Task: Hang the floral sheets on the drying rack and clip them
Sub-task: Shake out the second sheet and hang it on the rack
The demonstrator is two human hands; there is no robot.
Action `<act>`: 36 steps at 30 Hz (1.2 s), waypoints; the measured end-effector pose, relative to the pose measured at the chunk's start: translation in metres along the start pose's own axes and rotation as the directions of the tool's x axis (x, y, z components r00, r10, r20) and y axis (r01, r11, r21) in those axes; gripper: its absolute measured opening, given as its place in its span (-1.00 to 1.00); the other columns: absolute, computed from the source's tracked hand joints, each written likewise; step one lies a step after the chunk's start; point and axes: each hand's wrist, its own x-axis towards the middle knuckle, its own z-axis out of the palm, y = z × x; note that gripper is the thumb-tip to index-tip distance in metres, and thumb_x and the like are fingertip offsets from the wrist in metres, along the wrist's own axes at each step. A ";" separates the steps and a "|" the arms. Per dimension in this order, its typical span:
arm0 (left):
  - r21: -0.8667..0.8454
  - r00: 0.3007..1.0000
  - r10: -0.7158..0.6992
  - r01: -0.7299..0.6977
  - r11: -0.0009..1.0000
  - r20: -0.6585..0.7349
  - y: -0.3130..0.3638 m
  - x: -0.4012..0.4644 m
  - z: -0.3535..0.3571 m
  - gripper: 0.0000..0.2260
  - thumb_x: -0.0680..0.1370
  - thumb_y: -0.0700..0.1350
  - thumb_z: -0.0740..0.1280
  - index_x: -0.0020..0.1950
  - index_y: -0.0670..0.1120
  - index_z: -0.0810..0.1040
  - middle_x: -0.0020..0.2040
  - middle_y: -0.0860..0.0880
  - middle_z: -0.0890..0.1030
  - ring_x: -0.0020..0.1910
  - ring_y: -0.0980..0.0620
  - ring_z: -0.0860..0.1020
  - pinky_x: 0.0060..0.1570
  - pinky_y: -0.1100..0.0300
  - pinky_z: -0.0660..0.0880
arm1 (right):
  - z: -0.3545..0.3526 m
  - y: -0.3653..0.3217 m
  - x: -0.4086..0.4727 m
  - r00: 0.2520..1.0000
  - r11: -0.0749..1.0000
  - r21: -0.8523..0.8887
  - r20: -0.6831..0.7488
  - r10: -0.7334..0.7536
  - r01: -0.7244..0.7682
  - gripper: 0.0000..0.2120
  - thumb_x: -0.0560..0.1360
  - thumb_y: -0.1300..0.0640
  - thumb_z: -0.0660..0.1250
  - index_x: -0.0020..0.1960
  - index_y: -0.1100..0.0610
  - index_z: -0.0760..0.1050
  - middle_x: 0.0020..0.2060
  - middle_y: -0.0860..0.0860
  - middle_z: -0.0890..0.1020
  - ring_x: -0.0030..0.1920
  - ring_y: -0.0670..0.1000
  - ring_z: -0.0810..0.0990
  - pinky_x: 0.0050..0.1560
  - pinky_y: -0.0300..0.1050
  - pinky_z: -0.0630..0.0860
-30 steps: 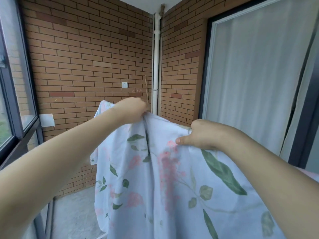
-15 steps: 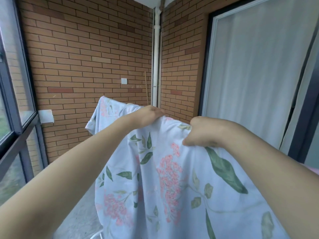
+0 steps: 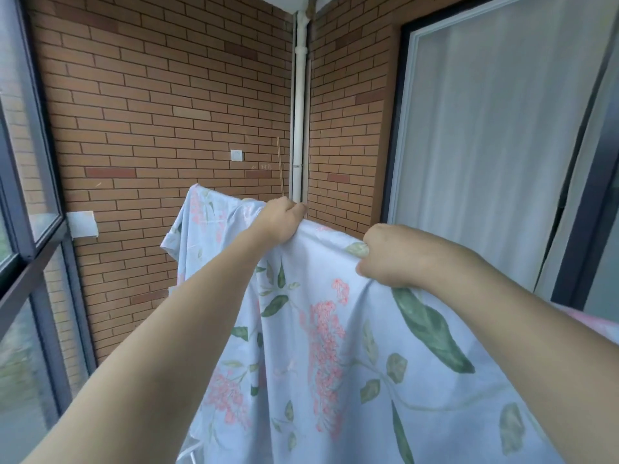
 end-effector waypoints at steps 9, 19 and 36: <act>-0.432 0.911 -0.337 0.212 0.876 -0.236 -0.044 -0.029 0.017 -0.53 0.60 0.18 0.04 0.49 0.09 0.25 0.48 -0.02 0.25 0.44 -0.11 0.21 0.41 -0.14 0.18 | 0.002 -0.028 0.001 0.985 0.942 -0.326 -0.171 0.018 -0.074 -0.91 0.52 0.04 0.21 -0.04 0.04 0.41 -0.21 -0.03 0.45 -0.12 0.09 0.49 -0.19 -0.13 0.38; -0.714 0.857 -0.469 0.466 0.523 0.215 -0.047 -0.029 -0.014 -0.67 0.55 0.20 0.26 -0.05 -0.05 0.58 -0.19 -0.02 0.65 -0.17 0.01 0.61 -0.23 0.20 0.50 | 0.022 -0.088 0.077 0.978 0.959 -0.282 -0.207 -0.028 -0.032 -0.70 0.59 0.17 0.18 0.30 0.18 0.43 0.23 0.07 0.55 0.21 0.15 0.54 -0.09 -0.05 0.40; -0.367 0.890 -0.415 0.328 0.870 -0.189 -0.095 -0.005 -0.021 -0.59 0.55 -0.08 0.12 0.41 -0.02 0.31 0.28 -0.08 0.43 0.22 -0.12 0.44 0.23 0.01 0.40 | 0.044 -0.073 0.077 0.961 0.949 -0.304 -0.278 -0.001 -0.087 -0.73 0.52 0.26 0.16 0.18 0.19 0.48 0.14 0.12 0.60 0.14 0.17 0.57 -0.13 -0.08 0.35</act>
